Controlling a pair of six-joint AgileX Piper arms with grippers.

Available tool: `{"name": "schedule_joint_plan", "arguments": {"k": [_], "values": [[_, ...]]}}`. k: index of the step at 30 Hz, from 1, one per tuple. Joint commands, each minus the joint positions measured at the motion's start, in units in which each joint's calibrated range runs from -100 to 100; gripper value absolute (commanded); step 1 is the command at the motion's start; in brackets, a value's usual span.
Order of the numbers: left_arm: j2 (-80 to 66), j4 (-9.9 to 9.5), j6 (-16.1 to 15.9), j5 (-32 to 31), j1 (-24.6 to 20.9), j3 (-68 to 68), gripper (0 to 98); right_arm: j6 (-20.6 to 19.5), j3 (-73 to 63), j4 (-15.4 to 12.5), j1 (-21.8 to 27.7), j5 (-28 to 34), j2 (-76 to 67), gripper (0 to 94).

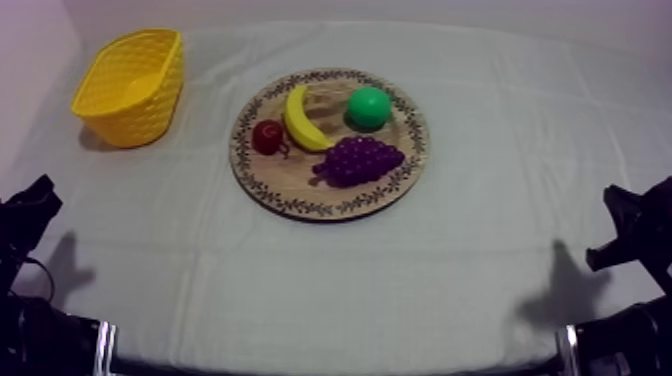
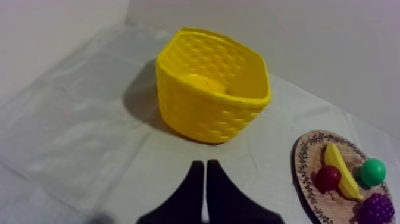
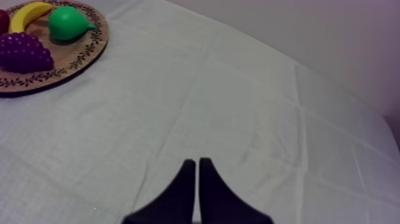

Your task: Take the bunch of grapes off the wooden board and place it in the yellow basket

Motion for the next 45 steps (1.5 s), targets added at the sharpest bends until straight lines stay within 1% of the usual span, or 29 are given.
{"name": "schedule_joint_plan", "arguments": {"k": [1, 11, 18, 19, 21, 23, 27, 32, 37, 40, 43, 45], "values": [[-0.04, 0.03, -0.01, -0.05, -0.03, 0.02, 0.0, 0.01, 0.0, -0.01, -0.01, -0.01, 0.0, 0.3], [-0.04, 0.03, -0.12, -0.05, 2.31, 0.02, 0.0, 0.0, 0.0, -0.01, -0.01, -0.01, 0.0, 0.3], [-0.27, 0.07, -0.2, -0.13, 5.81, 0.02, 0.0, 0.01, 0.0, -0.01, -0.01, -0.01, 0.0, 0.3], [-0.28, 0.07, -1.16, -0.13, 6.38, 0.02, 0.0, 0.01, 0.0, -0.01, -0.01, -0.01, 0.0, 0.3], [-0.29, 0.06, -4.32, -0.11, 7.57, -0.01, 0.0, 0.01, 0.0, -0.01, -0.01, -0.01, 0.0, 0.3], [-0.29, 0.03, -6.76, 0.68, 8.6, -0.42, 0.0, 0.01, 0.0, -0.01, -0.01, -0.01, 0.0, 0.3], [-0.3, 0.12, -9.98, 3.01, 11.03, -1.57, 0.0, 0.01, 0.0, -0.01, -0.01, -0.01, 0.0, 0.3], [1.95, 0.24, -12.31, 4.41, 14.79, -2.35, 0.0, 0.01, 0.0, -0.01, -0.01, -0.01, 0.0, 0.3], [9.45, 0.27, -12.38, 3.79, 17.25, -5.21, 0.0, 0.01, 0.0, -0.01, -0.01, -0.01, 0.0, 0.3], [14.85, 0.63, -13.05, 3.73, 18.44, -9.26, 0.0, 0.01, 0.0, -0.01, -0.01, -0.01, 0.0, 0.3], [20.87, 1.29, -14.12, 6.32, 19.63, -14.84, 0.0, 0.01, 0.0, -0.01, -0.01, -0.01, 0.0, 0.3], [25.14, 1.93, -15.39, 8.6, 20.37, -18.9, 0.0, 0.01, 0.0, -0.01, -0.01, -0.01, 0.0, 0.3]]}}
